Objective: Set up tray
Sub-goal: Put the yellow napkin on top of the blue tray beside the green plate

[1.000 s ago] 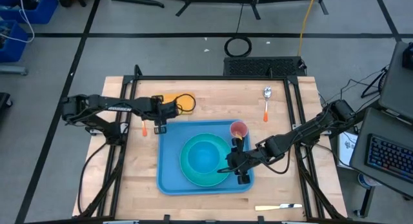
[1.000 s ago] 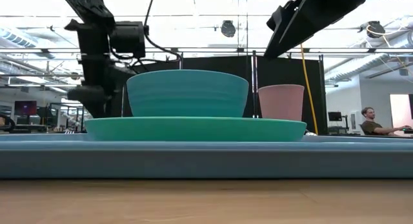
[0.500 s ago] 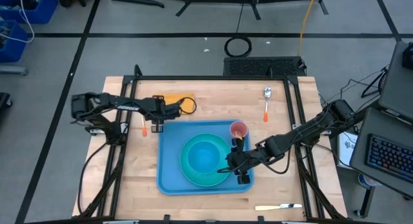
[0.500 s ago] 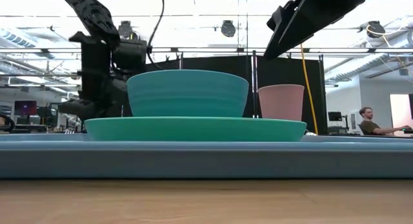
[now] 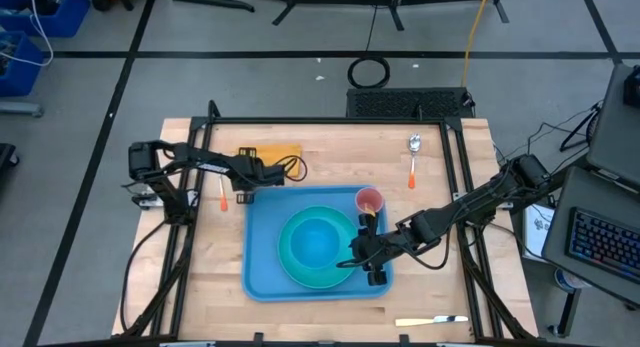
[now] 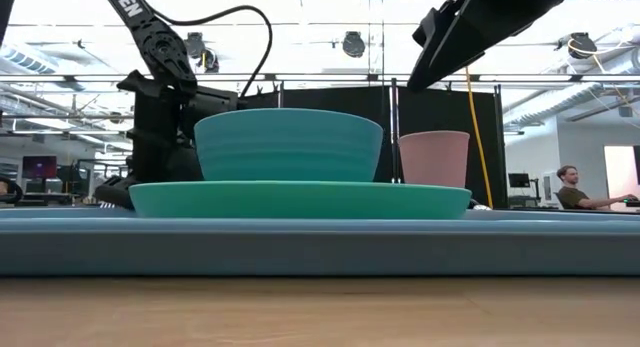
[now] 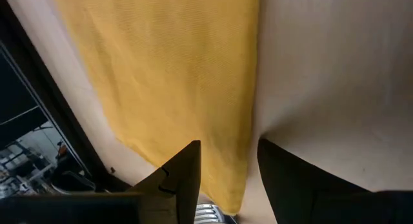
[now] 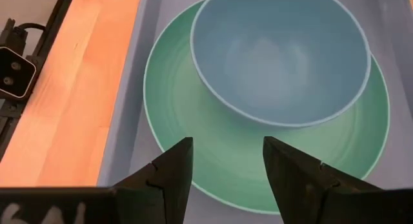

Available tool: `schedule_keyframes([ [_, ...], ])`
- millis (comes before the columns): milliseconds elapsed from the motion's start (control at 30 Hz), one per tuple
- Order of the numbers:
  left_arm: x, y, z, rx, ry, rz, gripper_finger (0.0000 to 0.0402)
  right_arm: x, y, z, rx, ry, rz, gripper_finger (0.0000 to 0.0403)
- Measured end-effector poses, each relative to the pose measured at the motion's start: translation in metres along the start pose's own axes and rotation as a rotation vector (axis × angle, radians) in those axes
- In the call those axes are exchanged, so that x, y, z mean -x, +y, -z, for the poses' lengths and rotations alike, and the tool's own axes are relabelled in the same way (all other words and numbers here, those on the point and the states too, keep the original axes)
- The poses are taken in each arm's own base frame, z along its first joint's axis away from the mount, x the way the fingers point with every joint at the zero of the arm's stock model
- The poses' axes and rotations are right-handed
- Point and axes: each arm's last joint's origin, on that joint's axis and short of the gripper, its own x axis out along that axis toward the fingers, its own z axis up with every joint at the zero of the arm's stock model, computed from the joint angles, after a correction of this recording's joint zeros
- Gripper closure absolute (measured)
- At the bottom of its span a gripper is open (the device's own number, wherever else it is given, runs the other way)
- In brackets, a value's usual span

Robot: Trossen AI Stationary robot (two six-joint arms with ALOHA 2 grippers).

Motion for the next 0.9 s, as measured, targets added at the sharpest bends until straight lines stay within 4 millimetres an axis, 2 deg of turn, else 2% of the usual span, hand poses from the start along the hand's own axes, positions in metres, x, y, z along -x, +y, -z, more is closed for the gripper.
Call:
schedule_keyframes([
  [167, 0.001, 0.002, 0.001, 0.041, -0.004, -0.046, 0.0243, -0.001, 0.0, 0.001, -0.004, -0.006, -0.002, 0.0222],
  [433, -0.002, 0.008, -0.005, 0.021, -0.063, -0.016, 0.0243, -0.009, -0.002, 0.014, -0.017, -0.003, -0.004, 0.0222],
  [633, -0.005, 0.012, -0.003, 0.014, -0.066, 0.016, 0.0246, -0.009, -0.001, 0.013, -0.018, -0.012, -0.007, 0.0222],
  [767, -0.006, 0.013, -0.003, -0.001, -0.072, 0.038, 0.0283, -0.009, -0.001, 0.013, -0.018, -0.012, -0.007, 0.0222],
  [900, -0.006, 0.012, -0.003, -0.002, -0.081, 0.064, 0.0356, -0.009, -0.001, 0.013, -0.018, -0.012, -0.007, 0.0222],
])
